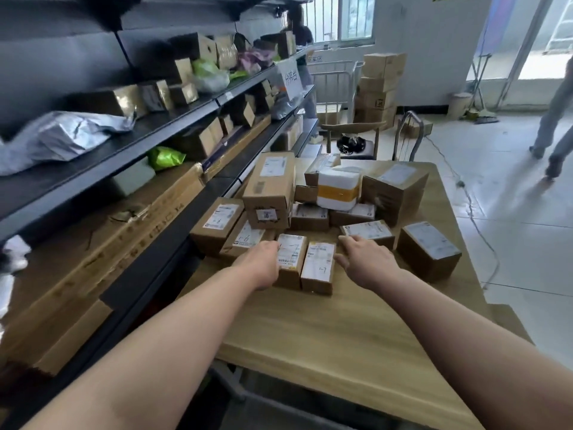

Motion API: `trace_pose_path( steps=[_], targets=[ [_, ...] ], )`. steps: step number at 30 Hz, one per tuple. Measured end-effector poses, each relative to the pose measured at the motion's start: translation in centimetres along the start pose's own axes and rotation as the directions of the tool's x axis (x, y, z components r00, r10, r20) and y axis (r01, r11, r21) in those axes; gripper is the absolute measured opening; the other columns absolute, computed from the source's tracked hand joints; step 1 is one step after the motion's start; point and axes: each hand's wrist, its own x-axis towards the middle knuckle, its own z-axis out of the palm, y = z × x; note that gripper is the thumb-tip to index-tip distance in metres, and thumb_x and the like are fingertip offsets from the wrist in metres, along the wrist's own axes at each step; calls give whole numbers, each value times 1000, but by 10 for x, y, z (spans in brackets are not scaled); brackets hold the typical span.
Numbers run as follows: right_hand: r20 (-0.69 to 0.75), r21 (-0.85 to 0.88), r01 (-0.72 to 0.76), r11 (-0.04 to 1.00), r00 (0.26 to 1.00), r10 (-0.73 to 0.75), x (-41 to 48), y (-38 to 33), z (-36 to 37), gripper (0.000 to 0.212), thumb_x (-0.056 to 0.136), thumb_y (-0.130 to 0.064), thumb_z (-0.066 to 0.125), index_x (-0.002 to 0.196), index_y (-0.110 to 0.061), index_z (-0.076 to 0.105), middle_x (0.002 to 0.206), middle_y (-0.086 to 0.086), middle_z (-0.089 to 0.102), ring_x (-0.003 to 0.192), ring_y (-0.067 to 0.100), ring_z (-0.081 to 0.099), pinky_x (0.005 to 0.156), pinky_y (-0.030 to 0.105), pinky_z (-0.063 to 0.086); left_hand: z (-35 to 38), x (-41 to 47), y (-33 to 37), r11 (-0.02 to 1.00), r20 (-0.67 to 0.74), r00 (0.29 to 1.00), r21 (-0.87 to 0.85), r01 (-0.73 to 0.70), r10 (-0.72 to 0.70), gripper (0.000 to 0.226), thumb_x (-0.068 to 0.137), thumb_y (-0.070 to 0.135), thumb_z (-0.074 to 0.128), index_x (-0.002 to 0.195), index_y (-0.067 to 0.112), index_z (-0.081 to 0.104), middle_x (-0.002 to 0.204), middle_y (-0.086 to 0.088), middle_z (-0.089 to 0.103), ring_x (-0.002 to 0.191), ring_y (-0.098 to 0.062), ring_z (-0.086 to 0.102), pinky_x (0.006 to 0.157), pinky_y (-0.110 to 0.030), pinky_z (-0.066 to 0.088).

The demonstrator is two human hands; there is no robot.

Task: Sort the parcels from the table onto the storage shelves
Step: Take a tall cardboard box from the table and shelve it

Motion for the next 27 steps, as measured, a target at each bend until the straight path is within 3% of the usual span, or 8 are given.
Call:
trace_pose_path(
  steps=[5, 14, 18, 22, 27],
  targets=[
    [0, 57, 36, 998, 999, -36, 45, -13, 2, 57, 96, -50, 43, 147, -26, 33, 152, 1, 35, 134, 24, 41, 100, 43, 40, -6, 33, -18, 998, -8, 998, -29, 64, -65, 46, 97, 24, 52, 140, 18, 39, 146, -4, 41, 132, -25, 42, 104, -42, 39],
    [7, 152, 25, 988, 1000, -27, 136, -58, 0, 51, 98, -43, 42, 145, -26, 34, 146, 2, 41, 130, 24, 43, 100, 44, 42, -34, 125, -65, 926, -54, 979, -339, 168, -198, 53, 99, 27, 48, 148, 15, 30, 153, -7, 34, 139, -27, 35, 108, -42, 33],
    [33, 162, -14, 987, 999, 9, 185, -81, 3, 48, 99, -37, 41, 145, -25, 35, 146, 3, 42, 128, 26, 45, 99, 44, 43, -46, 174, -85, 884, -33, 980, -437, 163, -196, 48, 101, 31, 44, 144, 16, 33, 146, -9, 42, 130, -30, 44, 102, -44, 40],
    [71, 278, -94, 956, 995, 77, 226, -99, 16, 50, 99, -40, 41, 146, -24, 33, 145, 4, 43, 127, 25, 46, 100, 43, 42, -53, 217, -99, 848, 48, 987, -507, 156, -152, 50, 103, 34, 41, 148, 15, 31, 149, -9, 42, 133, -30, 42, 103, -39, 37],
    [118, 471, -200, 859, 979, 164, 258, -113, 33, 63, 100, -40, 39, 153, -26, 9, 143, 7, 46, 122, 26, 51, 94, 38, 42, -45, 256, -105, 742, 109, 991, -657, 134, -82, 56, 102, 35, 45, 150, 16, 24, 149, -7, 41, 133, -27, 41, 106, -38, 33]
  ],
)
